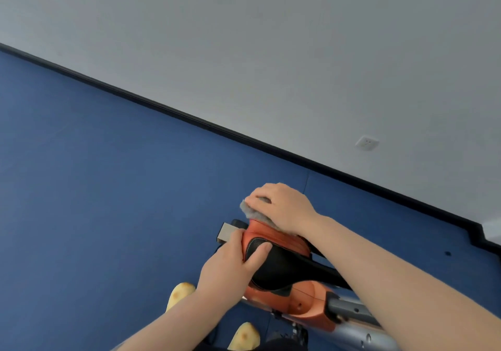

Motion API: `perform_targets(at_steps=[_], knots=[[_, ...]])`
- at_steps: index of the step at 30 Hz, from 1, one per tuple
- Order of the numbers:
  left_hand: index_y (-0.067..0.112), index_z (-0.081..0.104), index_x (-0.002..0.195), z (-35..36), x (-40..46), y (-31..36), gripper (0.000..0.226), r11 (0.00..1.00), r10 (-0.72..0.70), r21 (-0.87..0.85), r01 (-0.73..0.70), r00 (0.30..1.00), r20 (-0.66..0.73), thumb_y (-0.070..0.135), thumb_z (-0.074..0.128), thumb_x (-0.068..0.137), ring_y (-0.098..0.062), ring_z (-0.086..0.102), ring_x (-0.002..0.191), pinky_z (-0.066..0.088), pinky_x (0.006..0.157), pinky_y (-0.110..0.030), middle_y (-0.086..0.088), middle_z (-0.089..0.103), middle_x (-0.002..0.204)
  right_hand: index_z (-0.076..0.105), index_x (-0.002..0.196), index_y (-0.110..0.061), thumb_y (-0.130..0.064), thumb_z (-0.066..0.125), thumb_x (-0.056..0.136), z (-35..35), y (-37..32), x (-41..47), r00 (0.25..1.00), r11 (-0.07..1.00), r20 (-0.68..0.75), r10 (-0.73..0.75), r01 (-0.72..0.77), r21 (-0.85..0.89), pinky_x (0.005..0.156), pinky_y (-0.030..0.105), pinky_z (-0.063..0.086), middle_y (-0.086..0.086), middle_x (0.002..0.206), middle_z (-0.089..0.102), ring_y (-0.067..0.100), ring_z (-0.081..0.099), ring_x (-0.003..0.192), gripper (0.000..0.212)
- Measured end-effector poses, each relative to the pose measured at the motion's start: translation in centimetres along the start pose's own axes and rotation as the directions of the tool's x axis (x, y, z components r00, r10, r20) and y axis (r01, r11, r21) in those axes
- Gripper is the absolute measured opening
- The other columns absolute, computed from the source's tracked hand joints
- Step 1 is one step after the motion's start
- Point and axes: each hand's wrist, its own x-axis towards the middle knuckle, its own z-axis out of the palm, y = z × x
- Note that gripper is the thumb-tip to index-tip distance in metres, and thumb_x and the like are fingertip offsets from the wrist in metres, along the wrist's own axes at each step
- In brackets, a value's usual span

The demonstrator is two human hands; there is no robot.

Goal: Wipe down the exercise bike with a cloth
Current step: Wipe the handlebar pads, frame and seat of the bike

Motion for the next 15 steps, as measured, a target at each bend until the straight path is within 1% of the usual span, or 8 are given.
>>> perform_targets(at_steps=[2, 3, 4, 7, 9, 11, 13, 15], knots=[[0.036, 0.043, 0.112, -0.1, 0.0, 0.2, 0.061, 1.0, -0.001, -0.004, 0.001, 1.0, 0.008, 0.08, 0.027, 0.073, -0.006, 0.062, 0.083, 0.055, 0.079, -0.036, 0.012, 0.063, 0.092, 0.07, 0.089, -0.031, -0.053, 0.039, 0.093, 0.1, -0.6, 1.9, 0.969, 0.97, 0.029, 0.244, -0.243, -0.03, 0.076, 0.033, 0.047, -0.01, 0.095, 0.067, 0.015, 0.059, 0.093, 0.039], [0.036, 0.042, 0.112, -0.1, -0.1, 0.1, 0.059, 1.0, -0.002, -0.003, 0.002, 1.0, 0.01, 0.079, 0.027, 0.074, -0.006, 0.062, 0.082, 0.055, 0.077, -0.036, 0.012, 0.063, 0.091, 0.071, 0.088, -0.029, -0.05, 0.04, 0.093, 0.5, -1.1, 2.3, 0.961, 0.959, 0.021, 0.275, -0.273, -0.079, 0.074, 0.033, 0.046, -0.008, 0.093, 0.067, 0.017, 0.059, 0.092, 0.038], [0.036, 0.042, 0.111, 0.0, -0.2, 0.0, 0.057, 1.0, -0.004, 0.002, 0.004, 1.0, 0.012, 0.078, 0.028, 0.075, -0.005, 0.062, 0.08, 0.055, 0.076, -0.034, 0.012, 0.063, 0.089, 0.071, 0.088, -0.03, -0.049, 0.04, 0.092, 0.9, -1.3, 2.0, 0.972, 0.963, -0.022, 0.235, -0.235, -0.132, 0.074, 0.033, 0.045, -0.008, 0.093, 0.067, 0.018, 0.058, 0.092, 0.037], [0.038, 0.041, 0.11, -0.1, -0.3, -0.2, 0.052, 1.0, -0.004, 0.01, 0.004, 1.0, 0.02, 0.075, 0.03, 0.076, -0.004, 0.06, 0.08, 0.053, 0.073, -0.031, 0.014, 0.061, 0.089, 0.068, 0.101, -0.038, -0.053, 0.036, 0.094, 1.9, -0.4, -1.9, 0.971, 0.977, -0.186, -0.15, 0.116, -0.179, 0.09, 0.031, 0.036, -0.017, 0.109, 0.062, 0.01, 0.05, 0.111, 0.036], [0.038, 0.04, 0.105, -0.1, -0.1, -0.1, 0.048, 1.0, 0.0, -0.005, 0.0, 1.0, 0.027, 0.075, 0.031, 0.076, -0.004, 0.06, 0.081, 0.053, 0.072, -0.031, 0.013, 0.062, 0.089, 0.061, 0.113, -0.041, -0.056, 0.033, 0.096, 1.4, 1.0, -3.1, 0.961, 0.977, -0.179, -0.21, 0.198, -0.084, 0.096, 0.03, 0.033, -0.02, 0.122, 0.056, 0.006, 0.044, 0.119, 0.035], [0.037, 0.04, 0.101, -0.2, 0.1, 0.1, 0.046, 1.0, 0.003, -0.024, -0.002, 1.0, 0.028, 0.075, 0.033, 0.077, -0.007, 0.062, 0.081, 0.053, 0.072, -0.033, 0.011, 0.063, 0.088, 0.06, 0.105, -0.041, -0.057, 0.031, 0.097, 0.7, 1.2, -1.7, 0.99, 0.998, -0.138, 0.038, -0.03, 0.064, 0.086, 0.033, 0.042, -0.018, 0.113, 0.059, 0.009, 0.052, 0.11, 0.035], [0.034, 0.041, 0.108, -0.3, 0.2, 0.0, 0.05, 1.0, 0.002, -0.025, -0.001, 0.999, 0.036, 0.074, 0.034, 0.078, -0.01, 0.063, 0.084, 0.053, 0.075, -0.036, 0.01, 0.064, 0.092, 0.061, 0.096, -0.035, -0.056, 0.027, 0.097, 0.5, 0.5, 0.3, 0.952, 0.948, -0.056, 0.302, -0.293, 0.127, 0.079, 0.035, 0.045, -0.011, 0.101, 0.063, 0.016, 0.057, 0.1, 0.04], [0.035, 0.041, 0.107, -0.1, 0.1, -0.4, 0.044, 1.0, -0.002, -0.031, 0.003, 0.999, 0.039, 0.071, 0.036, 0.082, -0.01, 0.063, 0.084, 0.054, 0.076, -0.039, 0.01, 0.064, 0.092, 0.062, 0.101, -0.035, -0.054, 0.027, 0.097, 1.2, 0.0, 0.2, 0.958, 0.965, -0.119, 0.261, -0.259, 0.031, 0.078, 0.035, 0.043, -0.009, 0.105, 0.061, 0.018, 0.055, 0.101, 0.039]])
